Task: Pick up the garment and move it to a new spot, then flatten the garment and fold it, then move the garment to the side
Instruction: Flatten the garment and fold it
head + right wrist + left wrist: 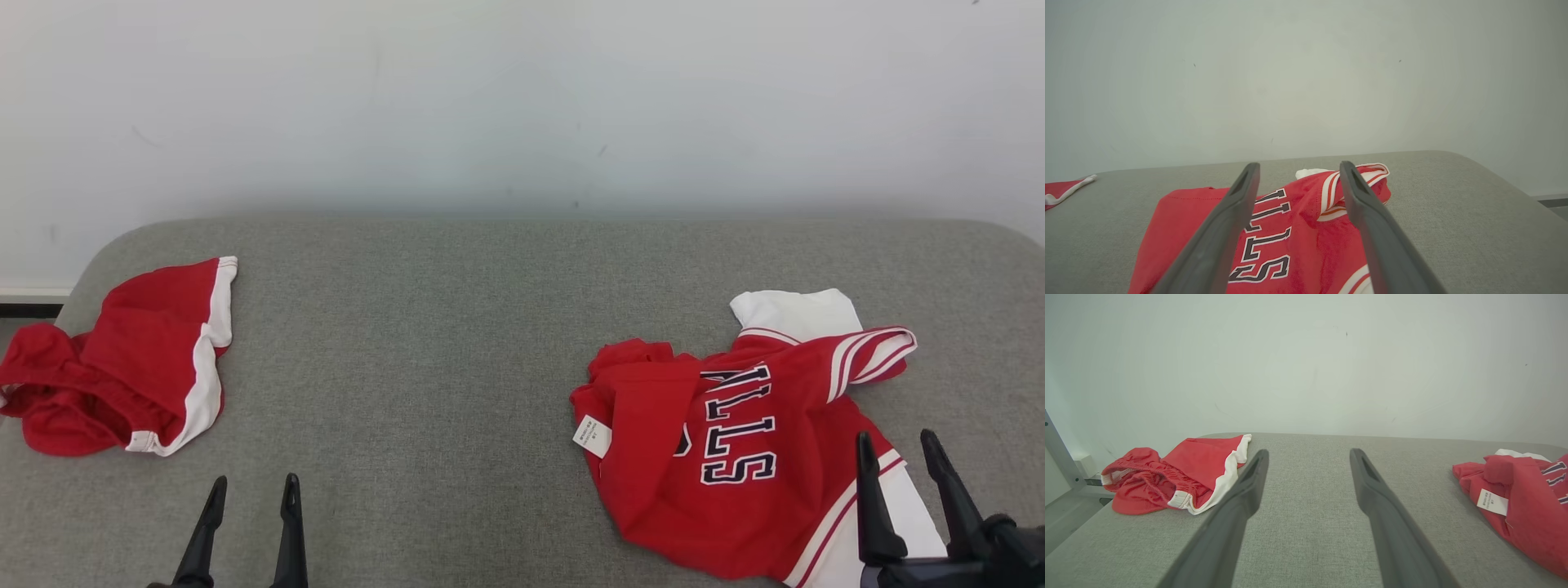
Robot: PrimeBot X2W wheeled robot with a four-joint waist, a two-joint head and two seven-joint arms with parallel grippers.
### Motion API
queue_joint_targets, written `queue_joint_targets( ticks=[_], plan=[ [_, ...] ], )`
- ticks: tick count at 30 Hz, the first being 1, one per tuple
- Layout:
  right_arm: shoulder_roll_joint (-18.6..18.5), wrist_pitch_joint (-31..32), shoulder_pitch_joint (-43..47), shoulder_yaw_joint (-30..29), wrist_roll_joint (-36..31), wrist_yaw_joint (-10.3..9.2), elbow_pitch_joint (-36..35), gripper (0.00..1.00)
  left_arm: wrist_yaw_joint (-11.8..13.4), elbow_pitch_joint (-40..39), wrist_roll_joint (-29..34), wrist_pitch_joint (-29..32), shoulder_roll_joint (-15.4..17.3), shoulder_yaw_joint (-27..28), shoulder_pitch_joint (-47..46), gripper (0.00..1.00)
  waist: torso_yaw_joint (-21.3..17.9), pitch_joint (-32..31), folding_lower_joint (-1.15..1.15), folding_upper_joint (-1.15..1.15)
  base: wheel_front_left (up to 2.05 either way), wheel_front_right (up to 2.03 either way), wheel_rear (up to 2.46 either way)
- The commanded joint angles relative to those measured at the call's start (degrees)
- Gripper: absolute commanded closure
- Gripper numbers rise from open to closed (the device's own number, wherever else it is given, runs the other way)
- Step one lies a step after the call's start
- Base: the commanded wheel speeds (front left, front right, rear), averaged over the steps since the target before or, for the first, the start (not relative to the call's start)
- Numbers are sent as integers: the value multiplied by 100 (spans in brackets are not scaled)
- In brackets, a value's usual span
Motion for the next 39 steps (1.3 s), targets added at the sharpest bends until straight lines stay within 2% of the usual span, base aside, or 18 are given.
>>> queue_joint_targets(
  ticks=[1, 8, 15, 20, 24, 30, 39],
  plan=[
    [75, 18, 130, -35, -56, -13, -92, 0, -10, -24, 35, -19, 21, 9, 40, 0, 22, 5, 1, 0, 0, 0, 0],
    [421, -1, 665, -229, -176, -13, -499, 0, -13, -30, 60, -18, 55, 96, 99, 0, 85, 39, 1, 0, 0, 0, 0],
    [520, -11, 694, -222, -200, -13, -581, 0, -12, -56, 86, -19, 89, 194, 139, 0, 67, 67, 1, 0, 0, 0, 0],
    [548, 29, 559, -108, -188, -13, -551, 0, -12, -75, 91, -19, 124, 151, -116, 0, -109, 196, 1, 0, 0, 0, 0],
    [565, 10, 447, -70, -191, -13, -509, 0, -29, -54, 93, -19, 201, -117, -568, 0, -328, 382, 1, 0, 0, 0, 0],
    [588, -10, 306, -96, -185, -13, -400, 0, -19, 229, 20, -12, 343, -799, -1563, 0, -656, 652, 1, 0, 0, 0, 0],
    [609, -46, 86, -85, -121, -13, -187, 0, -19, 980, -603, 638, 578, -2080, -2709, 0, -1028, 969, 1, 0, 0, 0, 0]
  ],
)
